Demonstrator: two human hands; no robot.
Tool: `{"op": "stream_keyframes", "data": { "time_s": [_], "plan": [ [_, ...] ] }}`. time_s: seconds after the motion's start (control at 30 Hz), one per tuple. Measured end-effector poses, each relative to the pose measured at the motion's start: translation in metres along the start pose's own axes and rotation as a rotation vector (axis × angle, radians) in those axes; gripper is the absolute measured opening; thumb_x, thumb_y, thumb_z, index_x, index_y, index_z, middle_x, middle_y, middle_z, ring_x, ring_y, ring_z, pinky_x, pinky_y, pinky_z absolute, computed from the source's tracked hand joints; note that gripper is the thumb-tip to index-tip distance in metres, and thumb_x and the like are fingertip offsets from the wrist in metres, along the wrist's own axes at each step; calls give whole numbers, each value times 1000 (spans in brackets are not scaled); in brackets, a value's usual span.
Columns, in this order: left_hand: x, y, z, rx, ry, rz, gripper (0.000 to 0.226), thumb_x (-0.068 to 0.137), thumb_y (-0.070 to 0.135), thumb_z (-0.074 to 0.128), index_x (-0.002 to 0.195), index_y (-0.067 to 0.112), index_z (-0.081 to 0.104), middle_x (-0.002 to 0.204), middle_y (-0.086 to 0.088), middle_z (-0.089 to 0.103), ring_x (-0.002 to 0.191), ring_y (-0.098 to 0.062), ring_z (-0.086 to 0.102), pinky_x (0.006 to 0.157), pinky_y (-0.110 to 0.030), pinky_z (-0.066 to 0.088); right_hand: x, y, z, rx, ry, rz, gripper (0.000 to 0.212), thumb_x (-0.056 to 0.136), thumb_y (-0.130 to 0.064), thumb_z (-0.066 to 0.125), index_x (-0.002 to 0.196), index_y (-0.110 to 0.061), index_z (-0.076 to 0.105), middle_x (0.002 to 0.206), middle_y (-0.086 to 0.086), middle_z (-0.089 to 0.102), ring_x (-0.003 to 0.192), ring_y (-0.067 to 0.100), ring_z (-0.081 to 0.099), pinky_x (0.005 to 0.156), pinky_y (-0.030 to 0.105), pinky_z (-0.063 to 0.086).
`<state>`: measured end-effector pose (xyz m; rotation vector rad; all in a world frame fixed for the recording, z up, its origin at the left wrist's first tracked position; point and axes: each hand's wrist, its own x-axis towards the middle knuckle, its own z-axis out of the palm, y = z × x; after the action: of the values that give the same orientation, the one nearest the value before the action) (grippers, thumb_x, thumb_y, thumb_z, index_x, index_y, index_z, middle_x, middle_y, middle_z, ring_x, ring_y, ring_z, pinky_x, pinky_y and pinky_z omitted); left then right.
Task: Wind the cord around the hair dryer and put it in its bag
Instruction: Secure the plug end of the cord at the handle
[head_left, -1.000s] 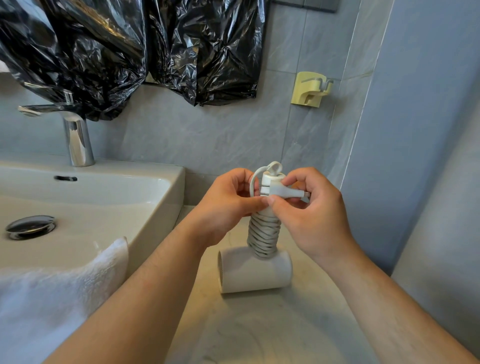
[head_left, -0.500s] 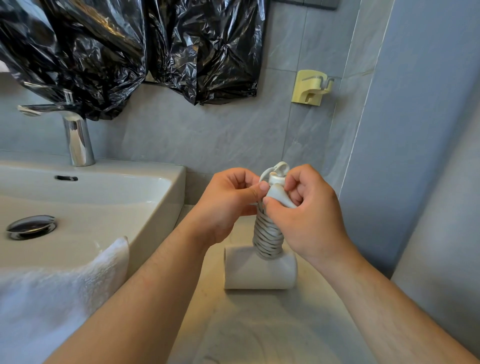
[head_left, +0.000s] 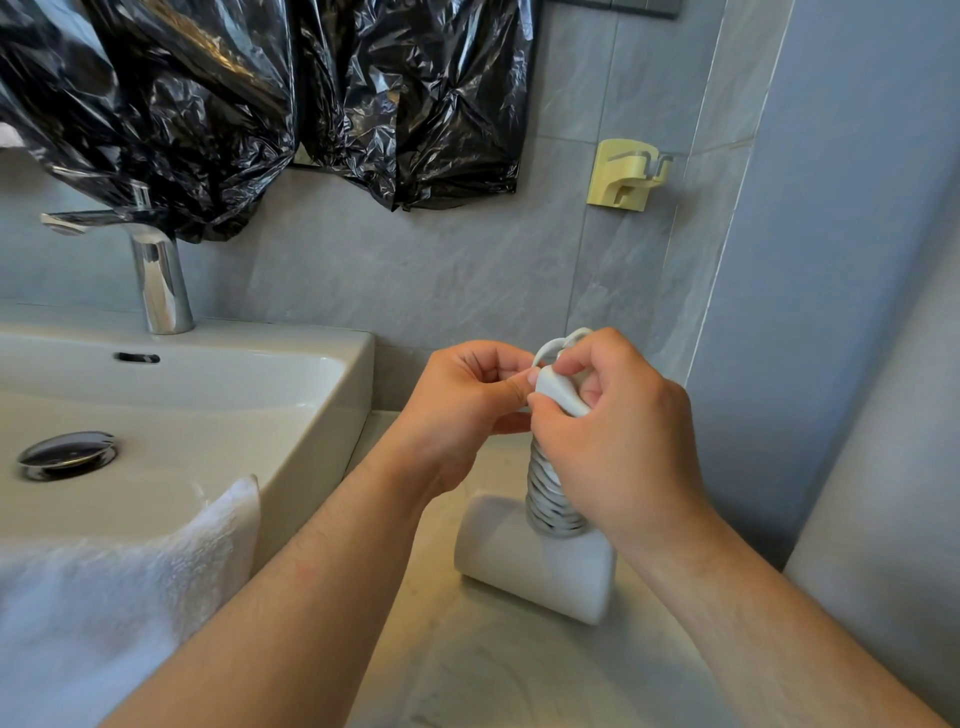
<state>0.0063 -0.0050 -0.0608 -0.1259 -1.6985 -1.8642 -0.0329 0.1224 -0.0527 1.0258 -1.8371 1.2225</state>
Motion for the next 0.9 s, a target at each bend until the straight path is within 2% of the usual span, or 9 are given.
{"op": "stream_keyframes", "data": {
  "time_s": [0.13, 0.23, 0.37, 0.43, 0.53, 0.63, 0.7, 0.77, 0.9],
  "plan": [
    [0, 2, -1, 6, 16, -1, 8, 88, 4, 64, 81, 2, 67, 71, -11, 67, 61, -17, 65, 57, -28, 54, 2, 3, -2, 14, 22, -70, 19, 72, -23, 78, 78, -19, 60, 53, -7, 49, 54, 18, 47, 50, 36, 45],
    [0, 2, -1, 3, 12, -16, 7, 89, 4, 63, 84, 1, 66, 77, -16, 65, 63, -19, 64, 57, -28, 54, 4, 5, -3, -19, 36, -158, 19, 70, -18, 80, 76, -15, 62, 53, -7, 48, 68, 19, 47, 51, 24, 36],
    [-2, 5, -2, -42, -44, -51, 7, 89, 4, 61, 84, 2, 66, 81, -16, 64, 64, -17, 65, 58, -26, 54, 3, 5, -3, -7, 35, -133, 18, 70, -18, 78, 74, -16, 61, 51, -9, 46, 67, 19, 48, 53, 12, 32],
    [-2, 4, -3, -79, -69, -74, 6, 87, 6, 61, 83, 4, 66, 78, -13, 66, 64, -15, 66, 58, -26, 54, 3, 5, -3, -4, 28, -123, 18, 71, -20, 78, 75, -17, 61, 51, -7, 49, 64, 18, 48, 50, 14, 34],
    [-1, -1, -4, -97, -97, -96, 7, 87, 13, 64, 82, 8, 66, 85, -13, 67, 74, -20, 66, 66, -29, 56, 4, 8, -5, 51, -13, -120, 20, 73, -24, 77, 80, -18, 59, 52, -11, 43, 61, 13, 47, 51, 15, 36],
    [0, -1, -8, -177, -159, -129, 18, 77, 14, 67, 93, 6, 64, 97, -17, 64, 90, -27, 62, 82, -35, 53, 6, 11, -11, 173, -109, -7, 20, 79, -28, 74, 92, -29, 59, 67, -18, 57, 70, -4, 57, 59, 9, 41],
    [0, -1, -7, -133, -205, -107, 28, 70, 5, 66, 97, 6, 61, 95, -14, 64, 90, -25, 61, 86, -36, 51, 10, 13, -13, 311, -134, 121, 16, 83, -25, 70, 92, -31, 58, 80, -14, 66, 76, 0, 63, 66, 16, 48],
    [-1, -4, 0, 38, -155, -62, 33, 69, 3, 69, 98, 7, 55, 92, -12, 62, 87, -23, 60, 85, -37, 49, 15, 14, -15, 478, -161, 242, 13, 85, -25, 64, 97, -28, 59, 89, -5, 68, 78, 4, 65, 69, 22, 51],
    [0, -11, 16, 186, 3, -7, 36, 70, 9, 76, 93, -1, 50, 85, -13, 58, 78, -21, 57, 74, -38, 50, 21, 10, -22, 700, -254, 334, 12, 94, -6, 53, 99, -14, 61, 86, 1, 68, 71, 0, 64, 64, 13, 48]
  ]
}}
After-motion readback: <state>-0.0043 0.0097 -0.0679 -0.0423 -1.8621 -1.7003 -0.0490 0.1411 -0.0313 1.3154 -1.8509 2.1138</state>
